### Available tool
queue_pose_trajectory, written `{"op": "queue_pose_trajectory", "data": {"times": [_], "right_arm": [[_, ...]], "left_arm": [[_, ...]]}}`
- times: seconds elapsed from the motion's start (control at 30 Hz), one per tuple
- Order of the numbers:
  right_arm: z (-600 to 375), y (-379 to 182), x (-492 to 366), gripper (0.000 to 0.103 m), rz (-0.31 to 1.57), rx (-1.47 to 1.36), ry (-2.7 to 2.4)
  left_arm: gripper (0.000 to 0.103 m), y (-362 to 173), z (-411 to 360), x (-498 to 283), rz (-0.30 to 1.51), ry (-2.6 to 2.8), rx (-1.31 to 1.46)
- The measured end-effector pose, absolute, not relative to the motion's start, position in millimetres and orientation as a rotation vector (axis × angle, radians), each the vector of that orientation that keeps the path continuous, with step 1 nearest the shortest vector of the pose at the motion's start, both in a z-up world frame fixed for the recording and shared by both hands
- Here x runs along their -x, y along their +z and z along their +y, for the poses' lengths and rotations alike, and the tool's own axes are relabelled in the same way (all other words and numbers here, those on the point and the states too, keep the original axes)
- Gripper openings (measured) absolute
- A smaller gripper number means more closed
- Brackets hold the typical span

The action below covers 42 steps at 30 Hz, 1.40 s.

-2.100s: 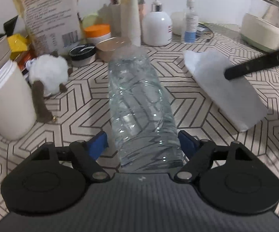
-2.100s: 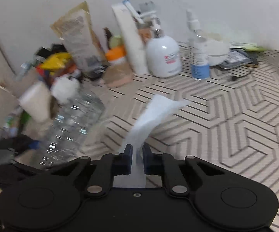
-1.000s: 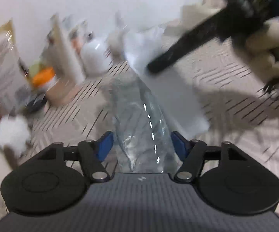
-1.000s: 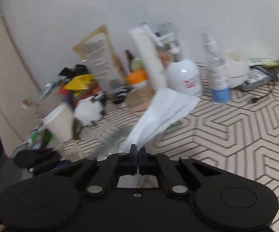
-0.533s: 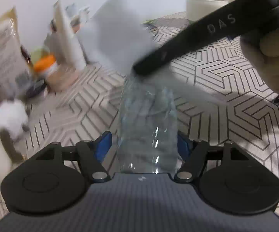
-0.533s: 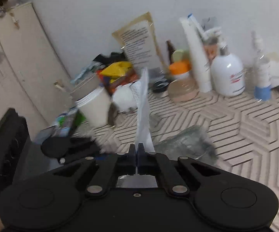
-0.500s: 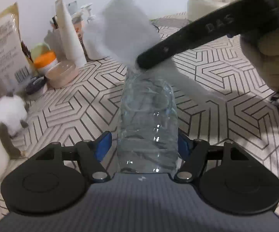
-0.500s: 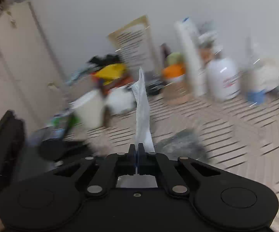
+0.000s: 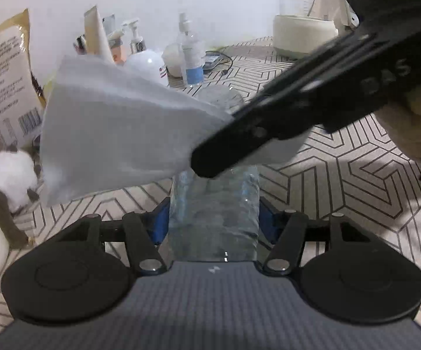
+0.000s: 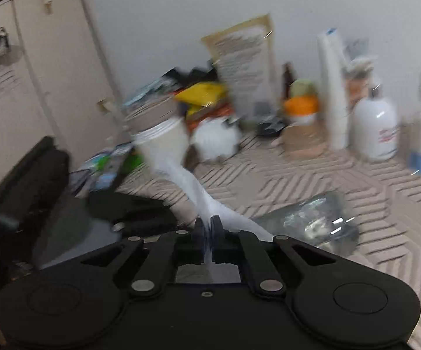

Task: Clean container
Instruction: 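Lift the bottle upright with the left tool while the right tool raises the wipe, then wipe the bottle's cap end with the wipe held in the right tool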

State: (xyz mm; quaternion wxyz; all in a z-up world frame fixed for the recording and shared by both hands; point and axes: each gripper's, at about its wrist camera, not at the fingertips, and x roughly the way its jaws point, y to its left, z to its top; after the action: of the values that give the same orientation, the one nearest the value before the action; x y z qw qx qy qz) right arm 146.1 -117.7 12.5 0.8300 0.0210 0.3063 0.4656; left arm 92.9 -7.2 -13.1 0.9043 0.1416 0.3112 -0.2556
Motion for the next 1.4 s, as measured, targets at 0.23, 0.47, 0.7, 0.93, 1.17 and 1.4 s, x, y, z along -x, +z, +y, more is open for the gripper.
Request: {"op": "queue_pose_trajectory", "data": {"times": [0.23, 0.47, 0.7, 0.93, 1.17, 1.4], "right_arm": [[-120.5, 6.9, -144.5, 0.000, 0.653, -0.058, 1.017], [-130.8, 13.4, -147.1, 0.000, 0.572, -0.008, 0.832], [-142.7, 14.7, -149.6, 0.002, 0.507, 0.014, 0.604], [-132.1, 13.1, -144.7, 0.008, 0.559, -0.044, 0.762], [-129.1, 5.1, -143.8, 0.009, 0.695, -0.191, 0.955], [-143.4, 7.6, -146.6, 0.000, 0.649, -0.177, 0.818]], "left_arm": [[0.060, -18.2, -5.6, -92.4, 0.615, -0.516, -0.299], [0.059, -19.6, 3.1, -96.8, 0.653, -0.522, -0.228], [0.059, -19.5, 6.6, -94.6, 0.656, -0.530, -0.210], [0.059, -18.5, 6.1, -94.0, 0.660, -0.527, -0.207], [0.059, -17.5, -1.8, -86.9, 0.640, -0.520, -0.262], [0.059, -17.3, 0.6, -88.6, 0.647, -0.522, -0.250]]}}
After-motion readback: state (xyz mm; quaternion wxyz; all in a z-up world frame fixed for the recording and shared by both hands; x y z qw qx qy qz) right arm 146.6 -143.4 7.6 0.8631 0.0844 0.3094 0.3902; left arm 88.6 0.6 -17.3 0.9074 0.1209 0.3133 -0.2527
